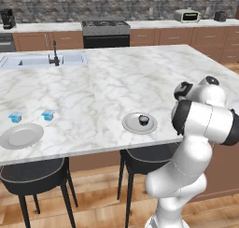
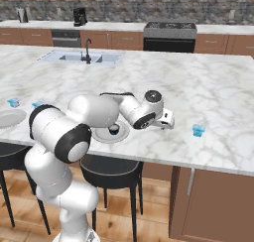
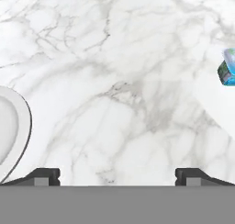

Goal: Place two yogurt containers on each plate.

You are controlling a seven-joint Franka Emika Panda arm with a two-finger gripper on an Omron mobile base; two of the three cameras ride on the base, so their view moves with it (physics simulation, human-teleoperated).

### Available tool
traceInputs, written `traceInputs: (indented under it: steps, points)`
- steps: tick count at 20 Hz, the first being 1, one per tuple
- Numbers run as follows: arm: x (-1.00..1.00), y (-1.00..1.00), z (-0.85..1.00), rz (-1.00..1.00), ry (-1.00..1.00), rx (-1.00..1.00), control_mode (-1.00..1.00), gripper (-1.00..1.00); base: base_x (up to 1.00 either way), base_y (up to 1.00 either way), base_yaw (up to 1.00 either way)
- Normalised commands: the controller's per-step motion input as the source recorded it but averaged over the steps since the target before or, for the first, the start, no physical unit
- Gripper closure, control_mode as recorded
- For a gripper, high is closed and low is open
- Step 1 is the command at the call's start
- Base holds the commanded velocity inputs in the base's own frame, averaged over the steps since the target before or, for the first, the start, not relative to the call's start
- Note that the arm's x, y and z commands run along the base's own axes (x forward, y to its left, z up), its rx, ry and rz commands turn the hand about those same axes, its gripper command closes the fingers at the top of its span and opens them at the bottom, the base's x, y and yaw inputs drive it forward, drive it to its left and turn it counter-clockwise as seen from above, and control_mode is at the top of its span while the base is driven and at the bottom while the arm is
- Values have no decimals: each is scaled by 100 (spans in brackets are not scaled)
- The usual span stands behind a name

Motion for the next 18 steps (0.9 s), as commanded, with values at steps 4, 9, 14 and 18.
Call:
traceInputs:
  steps: [4,9,14,18]
  points:
    - [3,-70,0,0,-6,-2,-100,-100,0,0,0]
    - [23,-53,1,0,0,-7,-100,-100,0,0,0]
    - [19,-56,4,0,6,-1,-100,-100,0,0,0]
    - [14,-49,13,0,10,0,-100,-100,0,0,0]
